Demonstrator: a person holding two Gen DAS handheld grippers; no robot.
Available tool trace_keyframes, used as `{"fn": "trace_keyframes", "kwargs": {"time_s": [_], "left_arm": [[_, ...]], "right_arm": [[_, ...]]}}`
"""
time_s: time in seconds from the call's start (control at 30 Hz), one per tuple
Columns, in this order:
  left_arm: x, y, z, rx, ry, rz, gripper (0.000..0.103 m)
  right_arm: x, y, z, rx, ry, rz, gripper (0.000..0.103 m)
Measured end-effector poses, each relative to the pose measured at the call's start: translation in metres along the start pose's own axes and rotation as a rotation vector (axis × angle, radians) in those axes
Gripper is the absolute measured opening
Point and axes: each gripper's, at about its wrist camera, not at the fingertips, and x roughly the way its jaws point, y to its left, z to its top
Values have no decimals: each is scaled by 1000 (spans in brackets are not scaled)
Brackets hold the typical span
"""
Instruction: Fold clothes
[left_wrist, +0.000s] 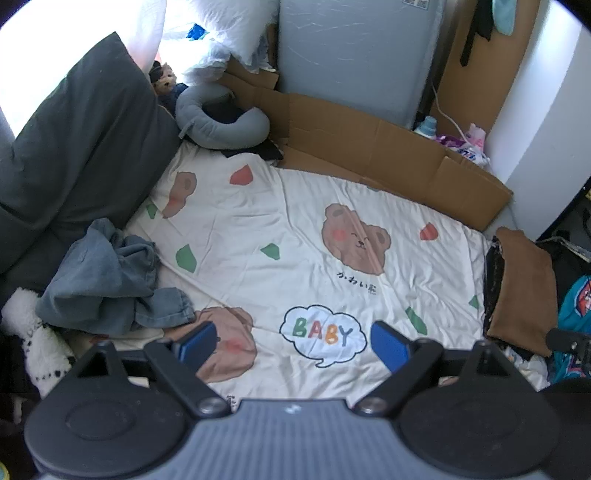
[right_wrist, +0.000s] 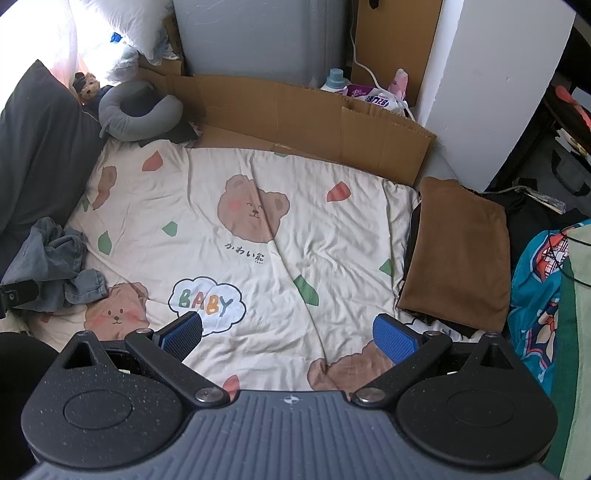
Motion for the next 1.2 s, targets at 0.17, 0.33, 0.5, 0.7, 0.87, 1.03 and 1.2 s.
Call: {"fn": "trace_keyframes", "kwargs": {"time_s": [0.17, 0.33, 0.5, 0.7, 0.87, 1.03, 1.2], "left_arm": [[-1, 0, 0, 7, -8, 10, 92], [-3, -3, 0, -1, -14, 12, 92], [-4, -5, 0, 1, -15, 18, 92], [-6, 7, -1, -34, -4, -5, 92], [-13, 11, 1, -26, -25, 8, 92], [-24, 9, 9, -2, -52, 10, 93], [-31, 17, 16, -7, -65, 24, 96]], "right_arm": [[-2, 3, 0, 7, -1, -2, 101], [0, 3, 1, 7, 8, 3, 101], [-1, 4, 0, -1, 9, 1, 101], [3, 2, 3, 0, 49, 13, 102], [0, -3, 6, 25, 56, 38, 102], [-6, -4, 11, 39, 40, 48, 102], [-12, -10, 24, 70, 8, 47, 102]]}}
